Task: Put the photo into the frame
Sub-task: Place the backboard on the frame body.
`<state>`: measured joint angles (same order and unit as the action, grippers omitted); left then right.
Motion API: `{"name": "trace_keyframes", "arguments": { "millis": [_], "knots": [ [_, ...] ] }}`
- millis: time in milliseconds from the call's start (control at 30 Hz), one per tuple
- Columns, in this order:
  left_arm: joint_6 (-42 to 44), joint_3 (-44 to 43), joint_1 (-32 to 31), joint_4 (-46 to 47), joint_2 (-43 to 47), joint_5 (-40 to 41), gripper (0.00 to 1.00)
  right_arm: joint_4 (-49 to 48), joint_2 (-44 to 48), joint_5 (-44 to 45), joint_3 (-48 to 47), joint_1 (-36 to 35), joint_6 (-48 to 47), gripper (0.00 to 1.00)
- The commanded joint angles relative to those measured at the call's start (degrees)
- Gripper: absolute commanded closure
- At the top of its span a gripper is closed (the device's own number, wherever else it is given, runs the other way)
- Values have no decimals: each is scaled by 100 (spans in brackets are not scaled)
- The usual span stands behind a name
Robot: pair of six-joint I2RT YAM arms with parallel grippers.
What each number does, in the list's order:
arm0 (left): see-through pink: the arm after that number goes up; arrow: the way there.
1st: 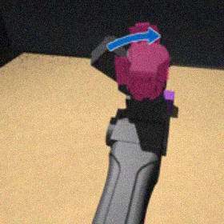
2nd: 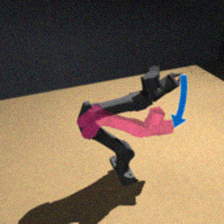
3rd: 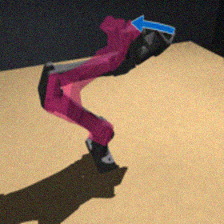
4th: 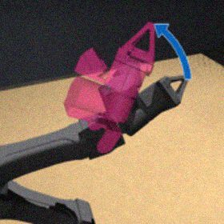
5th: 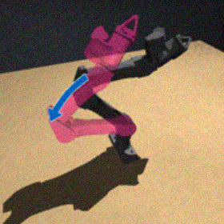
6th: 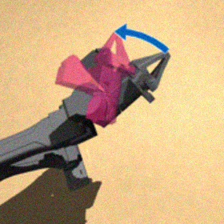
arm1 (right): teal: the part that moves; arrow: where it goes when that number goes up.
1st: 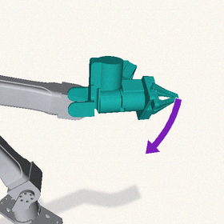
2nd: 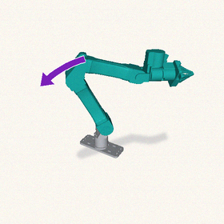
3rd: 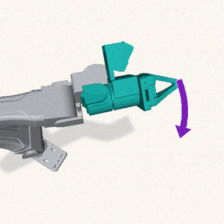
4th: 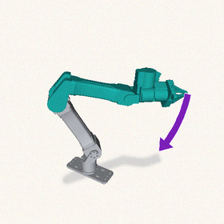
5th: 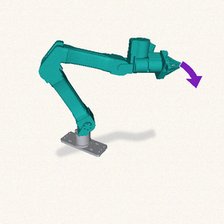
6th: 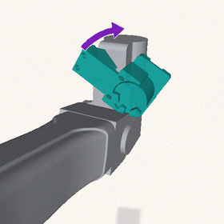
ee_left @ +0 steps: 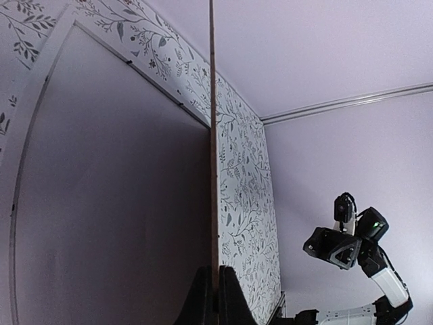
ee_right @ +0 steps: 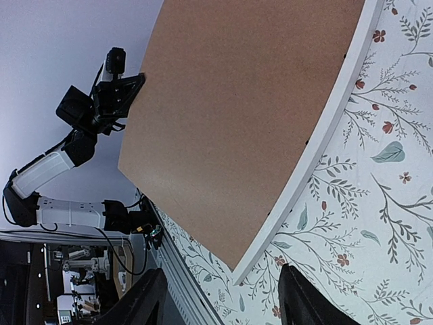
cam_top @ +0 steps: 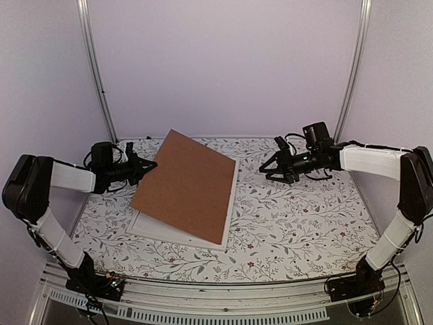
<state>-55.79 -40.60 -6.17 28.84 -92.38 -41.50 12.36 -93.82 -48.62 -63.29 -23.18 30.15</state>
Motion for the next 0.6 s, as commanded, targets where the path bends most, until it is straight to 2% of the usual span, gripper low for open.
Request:
{"name": "trace_keyframes", "arguments": {
  "millis": [0, 200, 300, 433, 567],
  "knots": [
    [177, 57, -62, 228, -15, 92, 100, -136, -81, -86, 82, 33, -62, 41],
    [534, -45, -201, -276, -83, 262, 99, -187, -122, -92, 122, 31, -36, 41],
    [616, -113, -294, -407, -174, 315, 94, -197, -140, -95, 121, 33, -27, 41],
    [619, -119, -339, -472, -204, 385, 85, -201, -137, -94, 150, 27, -27, 41],
    [858, -255, -384, -916, -147, 628, 69, -212, -132, -88, 187, 30, -35, 41]
  ]
}}
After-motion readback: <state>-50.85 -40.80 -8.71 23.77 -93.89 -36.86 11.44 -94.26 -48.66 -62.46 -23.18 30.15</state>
